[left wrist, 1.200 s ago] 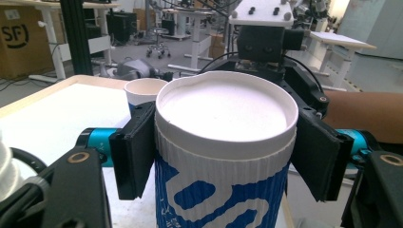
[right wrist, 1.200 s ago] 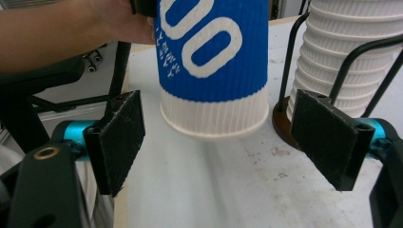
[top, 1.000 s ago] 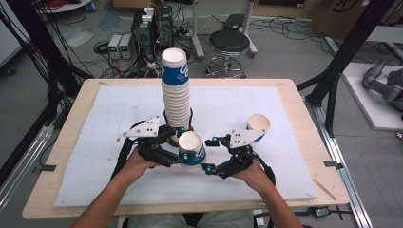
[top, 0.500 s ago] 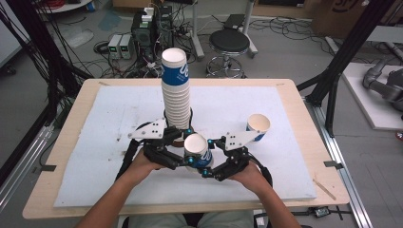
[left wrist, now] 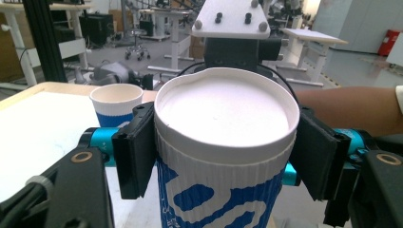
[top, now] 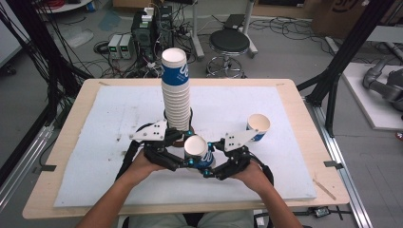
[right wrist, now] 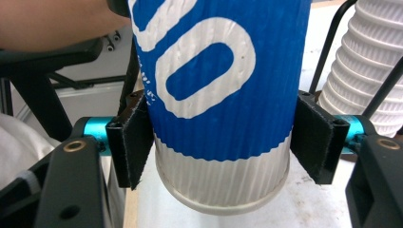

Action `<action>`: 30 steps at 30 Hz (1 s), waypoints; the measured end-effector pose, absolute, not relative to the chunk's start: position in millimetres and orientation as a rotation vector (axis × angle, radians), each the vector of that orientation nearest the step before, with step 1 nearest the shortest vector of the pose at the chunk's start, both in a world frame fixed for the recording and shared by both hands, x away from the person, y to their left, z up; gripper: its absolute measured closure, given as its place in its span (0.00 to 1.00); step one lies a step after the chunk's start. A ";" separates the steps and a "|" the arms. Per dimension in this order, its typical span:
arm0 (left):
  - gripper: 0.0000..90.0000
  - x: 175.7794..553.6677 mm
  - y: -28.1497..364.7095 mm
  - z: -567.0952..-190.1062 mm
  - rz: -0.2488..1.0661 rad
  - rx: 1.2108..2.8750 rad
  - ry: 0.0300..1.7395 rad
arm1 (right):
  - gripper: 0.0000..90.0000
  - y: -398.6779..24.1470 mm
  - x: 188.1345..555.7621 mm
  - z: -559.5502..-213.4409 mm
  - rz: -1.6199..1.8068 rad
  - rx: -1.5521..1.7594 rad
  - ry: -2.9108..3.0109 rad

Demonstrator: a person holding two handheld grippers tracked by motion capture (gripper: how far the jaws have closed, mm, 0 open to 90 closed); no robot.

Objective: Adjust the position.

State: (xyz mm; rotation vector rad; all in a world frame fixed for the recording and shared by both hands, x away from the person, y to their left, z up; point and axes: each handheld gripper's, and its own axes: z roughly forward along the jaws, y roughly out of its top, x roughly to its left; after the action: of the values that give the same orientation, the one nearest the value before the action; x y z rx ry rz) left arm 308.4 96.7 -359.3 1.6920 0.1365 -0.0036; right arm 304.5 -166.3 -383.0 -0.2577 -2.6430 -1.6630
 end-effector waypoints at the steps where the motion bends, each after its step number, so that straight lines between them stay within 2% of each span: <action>1: 0.33 308.2 96.6 -359.3 -0.002 1.698 0.142 | 0.35 -166.2 304.8 -382.6 -1.653 -0.254 -2.650; 2: 0.27 307.5 96.0 -359.2 0.017 1.709 0.154 | 0.35 -166.1 304.9 -382.3 -1.647 -0.251 -2.656; 3: 0.27 307.2 95.1 -359.1 0.036 1.726 0.173 | 0.35 -166.1 304.9 -382.3 -1.647 -0.251 -2.656; 5: 0.16 308.0 94.3 -358.5 0.028 1.757 0.214 | 0.36 -166.0 304.5 -381.1 -1.634 -0.245 -2.666; 22: 0.16 310.5 113.8 -333.4 0.006 1.911 0.183 | 0.36 -163.3 310.1 -353.9 -1.354 -0.168 -2.887; 30: 0.16 313.0 103.9 -328.2 -0.002 2.065 0.161 | 0.36 -148.3 313.6 -347.2 -1.114 -0.094 -2.996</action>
State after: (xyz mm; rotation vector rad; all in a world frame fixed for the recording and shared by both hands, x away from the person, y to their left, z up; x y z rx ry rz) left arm 313.0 103.9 -328.2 2.0651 0.1608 -0.0019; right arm 313.6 -148.3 -347.2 -0.0944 -2.9960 -1.1142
